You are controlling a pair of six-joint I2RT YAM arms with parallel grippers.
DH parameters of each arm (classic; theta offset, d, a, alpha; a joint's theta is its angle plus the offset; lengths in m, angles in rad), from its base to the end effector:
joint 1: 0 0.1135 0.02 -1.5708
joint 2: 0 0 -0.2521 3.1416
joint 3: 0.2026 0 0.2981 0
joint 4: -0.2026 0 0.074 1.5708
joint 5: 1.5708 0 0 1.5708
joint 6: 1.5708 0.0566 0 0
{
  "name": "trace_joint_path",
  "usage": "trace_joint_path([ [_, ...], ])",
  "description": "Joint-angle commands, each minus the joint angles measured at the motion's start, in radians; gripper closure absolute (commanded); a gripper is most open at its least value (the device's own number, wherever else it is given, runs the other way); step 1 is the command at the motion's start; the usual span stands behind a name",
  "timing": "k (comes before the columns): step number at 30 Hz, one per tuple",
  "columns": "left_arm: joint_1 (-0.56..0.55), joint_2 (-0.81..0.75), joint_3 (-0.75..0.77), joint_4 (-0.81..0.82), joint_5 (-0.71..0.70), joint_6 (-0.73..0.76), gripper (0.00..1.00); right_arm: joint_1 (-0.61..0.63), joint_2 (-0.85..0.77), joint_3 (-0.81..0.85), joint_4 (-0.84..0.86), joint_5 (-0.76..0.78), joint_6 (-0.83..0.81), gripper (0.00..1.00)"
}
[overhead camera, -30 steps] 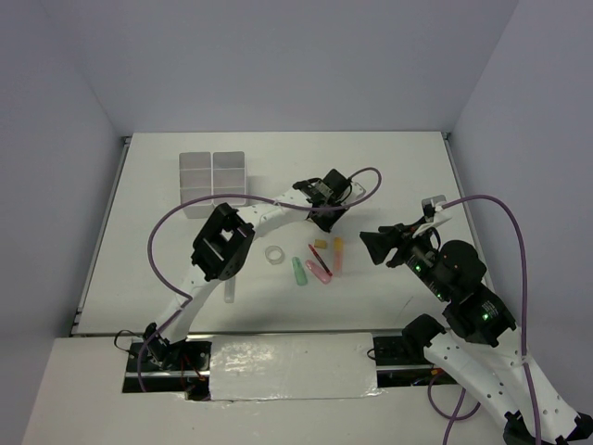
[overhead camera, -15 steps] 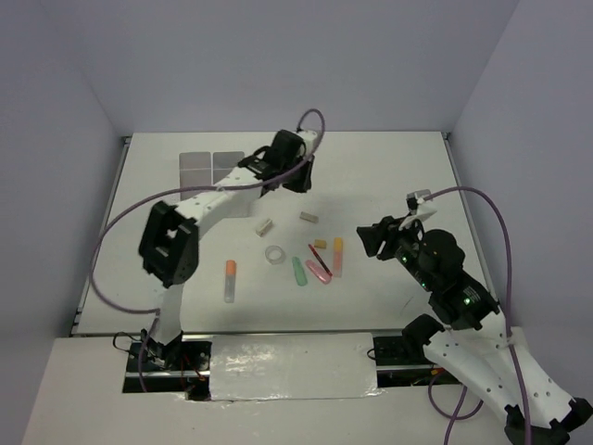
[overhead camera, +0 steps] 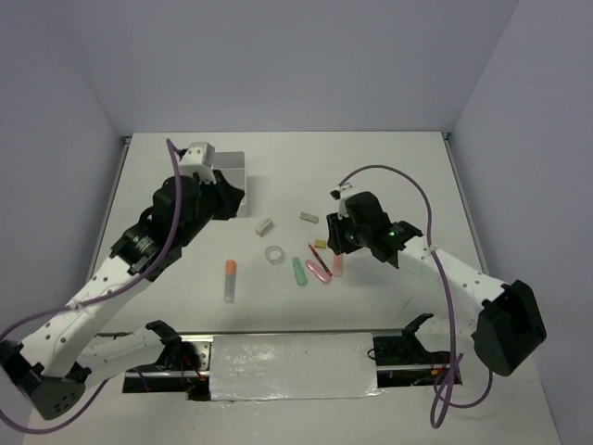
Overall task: Sort the stationery into containers
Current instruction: Pick up the pen from the center of the board.
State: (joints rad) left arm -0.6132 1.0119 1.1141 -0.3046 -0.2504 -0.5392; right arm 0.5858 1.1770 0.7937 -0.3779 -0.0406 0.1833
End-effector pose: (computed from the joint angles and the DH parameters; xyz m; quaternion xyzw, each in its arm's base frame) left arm 0.2509 -0.1594 0.3908 -0.0504 0.7713 -0.2605 0.5786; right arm 0.2579 0.1739 0.2027 -0.1915 0.8988 0.1650 0.3580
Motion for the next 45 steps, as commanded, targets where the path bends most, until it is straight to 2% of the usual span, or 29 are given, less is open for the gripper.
trace_joint_path([
  [1, -0.01, -0.12, -0.075, -0.106, -0.027, -0.022, 1.0, 0.035, 0.122, 0.116, 0.005, 0.021, -0.05, 0.58],
  [4, -0.01, -0.217, -0.144, -0.11, 0.003, 0.021, 1.0, 0.069, 0.215, 0.157, -0.007, 0.039, -0.061, 0.58],
  [10, -0.01, -0.271, -0.178, -0.218, 0.003, 0.073, 1.0, 0.097, 0.375, 0.228, -0.035, 0.113, -0.064, 0.53],
  [18, -0.01, -0.345, -0.227, -0.252, -0.02, 0.102, 1.0, 0.124, 0.48, 0.246, -0.036, 0.139, -0.056, 0.52],
  [35, -0.01, -0.354, -0.244, -0.246, 0.003, 0.108, 1.0, 0.172, 0.599, 0.257, -0.065, 0.157, -0.033, 0.6],
  [37, -0.01, -0.355, -0.243, -0.245, 0.002, 0.108, 1.0, 0.175, 0.601, 0.25, -0.062, 0.15, -0.028, 0.64],
  [38, -0.01, -0.355, -0.243, -0.246, 0.0, 0.108, 1.0, 0.175, 0.601, 0.245, -0.058, 0.147, -0.027, 0.68],
  [39, -0.01, -0.355, -0.243, -0.245, -0.001, 0.107, 1.0, 0.175, 0.595, 0.242, -0.052, 0.139, -0.027, 0.78],
  [41, -0.01, -0.357, -0.244, -0.245, -0.004, 0.107, 1.0, 0.175, 0.59, 0.24, -0.049, 0.142, -0.027, 0.81],
  [45, -0.01, -0.358, -0.244, -0.242, -0.004, 0.099, 1.0, 0.183, 0.582, 0.271, -0.062, 0.165, -0.039, 1.0],
])
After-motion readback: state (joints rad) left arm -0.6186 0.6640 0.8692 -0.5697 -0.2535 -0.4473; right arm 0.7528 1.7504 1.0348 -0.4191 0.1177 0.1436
